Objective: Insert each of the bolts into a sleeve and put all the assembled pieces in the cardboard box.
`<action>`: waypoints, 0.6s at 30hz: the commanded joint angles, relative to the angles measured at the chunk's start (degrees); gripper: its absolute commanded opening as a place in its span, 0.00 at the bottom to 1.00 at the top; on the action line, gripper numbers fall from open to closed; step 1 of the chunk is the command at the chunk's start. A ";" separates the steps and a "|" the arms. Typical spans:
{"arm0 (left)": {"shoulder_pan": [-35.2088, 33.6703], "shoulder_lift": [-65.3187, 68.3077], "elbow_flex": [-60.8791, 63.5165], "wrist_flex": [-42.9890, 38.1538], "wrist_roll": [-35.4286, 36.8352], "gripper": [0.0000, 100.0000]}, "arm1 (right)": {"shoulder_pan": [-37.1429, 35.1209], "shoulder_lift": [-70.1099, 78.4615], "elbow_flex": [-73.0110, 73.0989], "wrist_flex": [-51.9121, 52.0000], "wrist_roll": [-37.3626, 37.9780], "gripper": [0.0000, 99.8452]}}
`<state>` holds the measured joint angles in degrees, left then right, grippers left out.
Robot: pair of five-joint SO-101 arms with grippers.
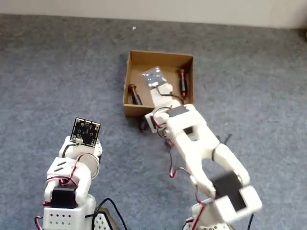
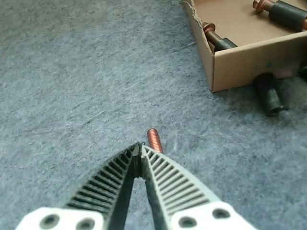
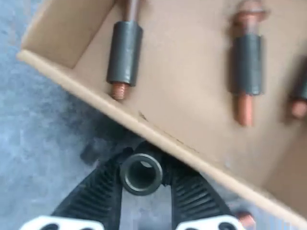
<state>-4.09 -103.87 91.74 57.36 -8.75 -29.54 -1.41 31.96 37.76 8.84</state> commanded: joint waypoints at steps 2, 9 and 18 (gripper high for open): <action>-0.66 -0.40 -0.31 -1.41 -0.70 0.01 | 1.54 -14.37 -0.22 15.69 3.16 0.00; -0.66 -0.40 -0.31 -1.41 -0.70 0.01 | 1.45 -15.60 -0.04 31.87 4.57 0.00; -0.66 -0.40 -0.22 -1.41 -0.70 0.01 | 1.54 -15.52 7.78 36.26 12.92 0.00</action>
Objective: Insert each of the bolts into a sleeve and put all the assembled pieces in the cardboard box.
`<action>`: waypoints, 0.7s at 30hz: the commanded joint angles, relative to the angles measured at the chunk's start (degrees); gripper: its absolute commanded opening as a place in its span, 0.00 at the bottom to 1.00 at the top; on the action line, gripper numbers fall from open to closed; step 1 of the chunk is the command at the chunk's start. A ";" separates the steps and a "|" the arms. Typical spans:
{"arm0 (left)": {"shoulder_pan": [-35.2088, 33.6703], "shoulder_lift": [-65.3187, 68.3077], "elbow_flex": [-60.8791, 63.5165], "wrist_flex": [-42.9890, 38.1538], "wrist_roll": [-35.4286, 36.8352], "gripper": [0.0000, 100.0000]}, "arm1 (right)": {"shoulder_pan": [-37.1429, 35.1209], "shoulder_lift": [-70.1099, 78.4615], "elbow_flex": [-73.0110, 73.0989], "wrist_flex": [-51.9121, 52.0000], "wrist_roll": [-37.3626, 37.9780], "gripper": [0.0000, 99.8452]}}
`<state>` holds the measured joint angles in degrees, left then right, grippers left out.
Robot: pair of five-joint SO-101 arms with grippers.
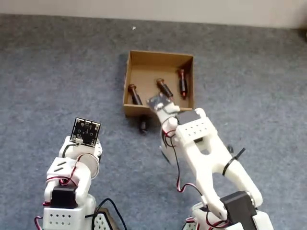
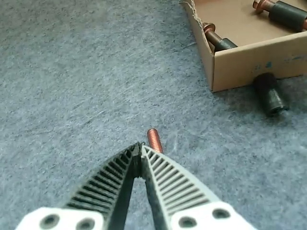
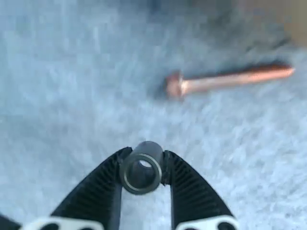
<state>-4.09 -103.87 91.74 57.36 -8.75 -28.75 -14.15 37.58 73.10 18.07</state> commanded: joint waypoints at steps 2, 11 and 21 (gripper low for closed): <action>-0.66 -0.40 -0.22 -1.41 -0.70 0.01 | 0.84 -2.77 3.38 0.92 3.78 0.01; -0.66 -0.40 -0.13 -1.41 -0.70 0.01 | 0.92 -3.03 3.82 1.36 3.78 0.19; -0.66 -0.40 -0.13 -1.41 -0.70 0.01 | 1.01 -2.86 5.76 -3.12 3.69 0.19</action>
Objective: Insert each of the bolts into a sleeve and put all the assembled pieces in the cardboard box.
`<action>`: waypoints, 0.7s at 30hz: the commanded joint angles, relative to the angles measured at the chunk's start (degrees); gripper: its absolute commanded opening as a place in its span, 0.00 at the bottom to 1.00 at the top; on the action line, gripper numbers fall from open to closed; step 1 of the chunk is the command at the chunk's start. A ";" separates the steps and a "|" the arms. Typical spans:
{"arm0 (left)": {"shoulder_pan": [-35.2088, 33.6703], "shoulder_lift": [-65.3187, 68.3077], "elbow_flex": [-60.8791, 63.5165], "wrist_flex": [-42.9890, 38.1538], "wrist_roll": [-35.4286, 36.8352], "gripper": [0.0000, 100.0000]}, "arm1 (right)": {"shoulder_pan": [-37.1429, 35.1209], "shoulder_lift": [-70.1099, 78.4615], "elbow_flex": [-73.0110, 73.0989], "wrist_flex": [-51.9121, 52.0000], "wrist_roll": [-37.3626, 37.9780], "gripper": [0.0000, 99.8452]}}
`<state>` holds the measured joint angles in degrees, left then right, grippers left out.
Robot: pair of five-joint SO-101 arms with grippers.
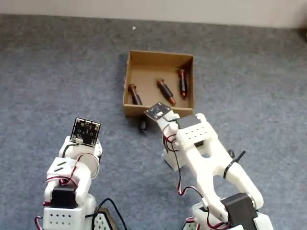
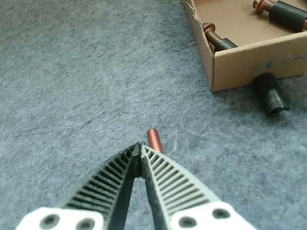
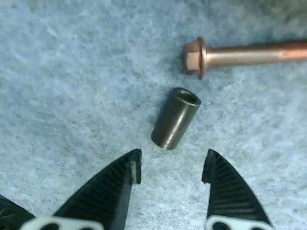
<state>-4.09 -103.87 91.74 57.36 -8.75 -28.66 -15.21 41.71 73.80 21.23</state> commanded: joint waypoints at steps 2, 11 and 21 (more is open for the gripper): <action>-0.66 -0.40 -0.13 -1.41 -0.70 0.01 | 0.84 -1.80 4.35 -7.78 0.18 0.19; -0.66 -0.40 -0.13 -1.41 -0.70 0.01 | 0.84 -1.80 10.33 -20.88 -10.11 0.19; -0.66 -0.40 -0.13 -1.41 -0.70 0.01 | 0.92 -1.80 17.01 -29.93 -11.96 0.07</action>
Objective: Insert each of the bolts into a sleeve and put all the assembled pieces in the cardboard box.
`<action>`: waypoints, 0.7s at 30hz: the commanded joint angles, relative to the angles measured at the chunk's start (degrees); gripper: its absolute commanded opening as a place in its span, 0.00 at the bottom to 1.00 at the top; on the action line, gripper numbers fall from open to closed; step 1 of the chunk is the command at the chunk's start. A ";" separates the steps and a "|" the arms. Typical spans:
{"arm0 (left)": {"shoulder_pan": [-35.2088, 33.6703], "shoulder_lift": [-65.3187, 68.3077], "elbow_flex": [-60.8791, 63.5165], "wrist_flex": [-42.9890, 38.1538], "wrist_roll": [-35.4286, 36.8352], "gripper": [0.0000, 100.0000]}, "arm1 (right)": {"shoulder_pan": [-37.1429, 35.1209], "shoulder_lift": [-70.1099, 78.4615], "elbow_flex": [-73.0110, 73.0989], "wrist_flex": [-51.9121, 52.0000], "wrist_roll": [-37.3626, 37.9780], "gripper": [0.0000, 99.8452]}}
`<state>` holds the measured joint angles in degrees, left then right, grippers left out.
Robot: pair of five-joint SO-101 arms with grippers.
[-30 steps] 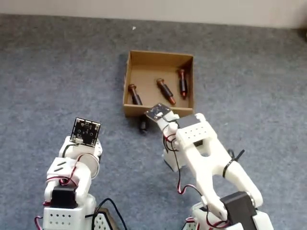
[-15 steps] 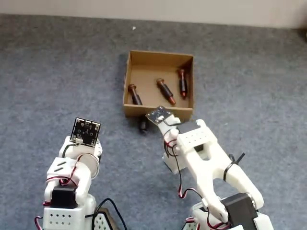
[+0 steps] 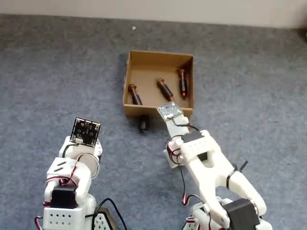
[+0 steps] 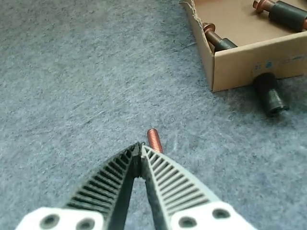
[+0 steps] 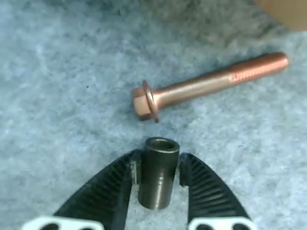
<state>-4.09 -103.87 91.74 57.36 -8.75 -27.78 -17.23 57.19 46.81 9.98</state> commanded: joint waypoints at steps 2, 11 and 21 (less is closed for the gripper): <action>-0.66 -0.40 -0.13 -1.41 -0.70 0.01 | 0.04 -0.22 2.77 -2.86 -0.35 0.07; -0.66 -0.40 -0.13 -1.41 -0.70 0.01 | 10.95 -12.35 -0.57 4.53 -6.33 0.00; -0.66 -0.40 -0.13 -1.41 -0.70 0.01 | 16.40 -44.35 10.15 2.33 -17.85 0.00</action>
<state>-4.09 -103.87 91.74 57.36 -8.75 -12.22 -49.85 62.37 52.26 -3.82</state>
